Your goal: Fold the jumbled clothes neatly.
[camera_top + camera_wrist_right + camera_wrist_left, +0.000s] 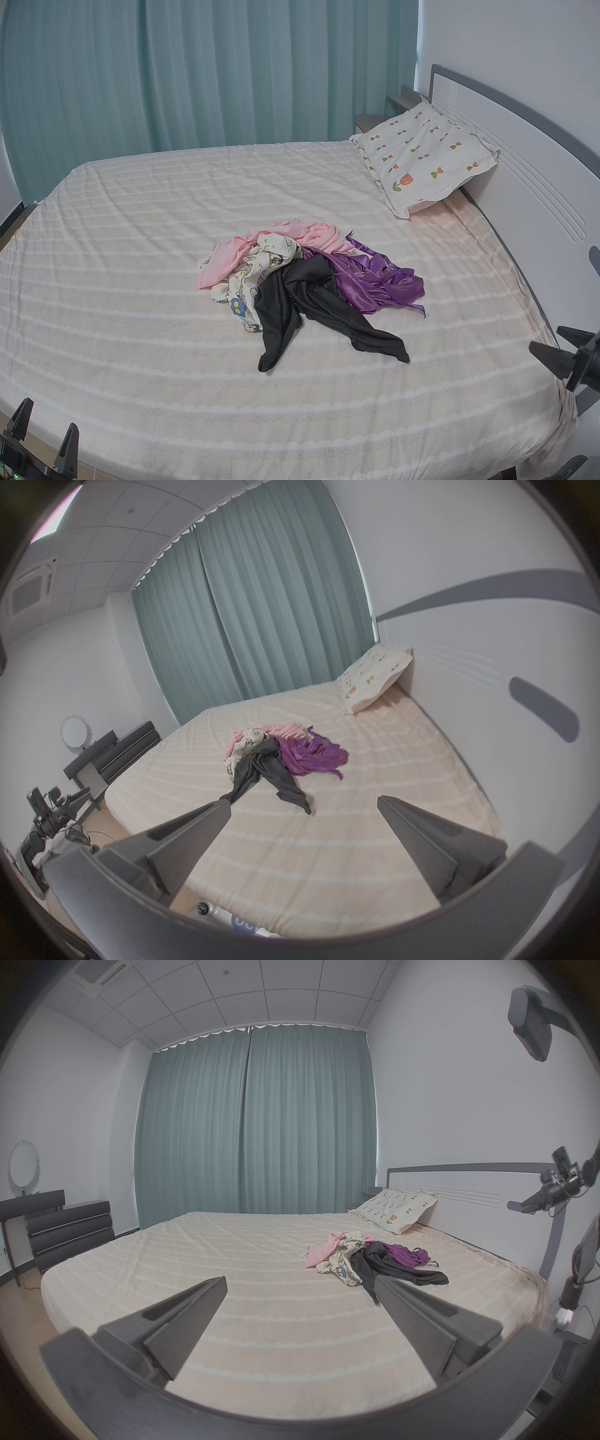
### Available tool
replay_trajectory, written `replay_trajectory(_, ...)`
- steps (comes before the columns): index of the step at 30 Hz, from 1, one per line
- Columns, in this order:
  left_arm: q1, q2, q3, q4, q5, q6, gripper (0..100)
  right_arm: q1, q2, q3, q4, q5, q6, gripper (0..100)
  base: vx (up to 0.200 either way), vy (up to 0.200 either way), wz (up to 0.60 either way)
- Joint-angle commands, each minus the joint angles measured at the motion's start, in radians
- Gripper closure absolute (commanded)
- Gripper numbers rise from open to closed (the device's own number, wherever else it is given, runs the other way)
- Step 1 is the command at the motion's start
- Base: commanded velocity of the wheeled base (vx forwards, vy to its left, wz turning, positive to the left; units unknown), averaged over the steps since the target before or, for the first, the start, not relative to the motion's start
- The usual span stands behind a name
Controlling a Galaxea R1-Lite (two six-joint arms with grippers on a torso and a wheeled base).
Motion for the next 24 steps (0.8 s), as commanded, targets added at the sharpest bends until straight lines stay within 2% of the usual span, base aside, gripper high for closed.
replay_trajectory(1,0.0,-0.018,0.016,0.0,0.0,0.001,0,0.117,0.664,-0.044,-0.356,0.031,0.102,0,0.0,0.0,0.0)
replay_trajectory(2,0.0,-0.018,0.016,0.0,0.0,0.001,0,0.13,0.774,-0.063,-0.432,0.023,0.108,0,0.0,0.0,0.0)
replay_trajectory(3,0.0,-0.018,0.016,0.0,0.0,0.001,0,0.13,0.774,-0.063,-0.432,0.023,0.108,0,0.0,0.0,0.0)
replay_trajectory(5,0.0,-0.018,0.016,0.0,0.0,0.001,0,0.151,0.919,-0.093,-0.517,0.003,0.132,0,0.0,0.0,0.0)
replay_trajectory(11,0.0,-0.018,0.016,0.0,0.0,0.001,0,0.208,1.124,-0.184,-0.649,-0.049,0.207,0,0.0,0.0,0.0)
replay_trajectory(15,0.0,-0.018,0.016,0.0,0.0,0.0,0,0.231,1.216,-0.244,-0.656,-0.077,0.217,0,0.0,0.0,0.0)
replay_trajectory(20,0.0,-0.018,0.016,0.0,0.0,0.0,0,0.258,1.262,-0.281,-0.656,-0.077,0.243,0,0.0,0.0,0.0)
replay_trajectory(24,0.0,-0.018,0.016,0.0,0.0,0.0,0,0.306,1.397,-0.393,-0.656,-0.085,0.25,0,0.0,0.0,0.0)
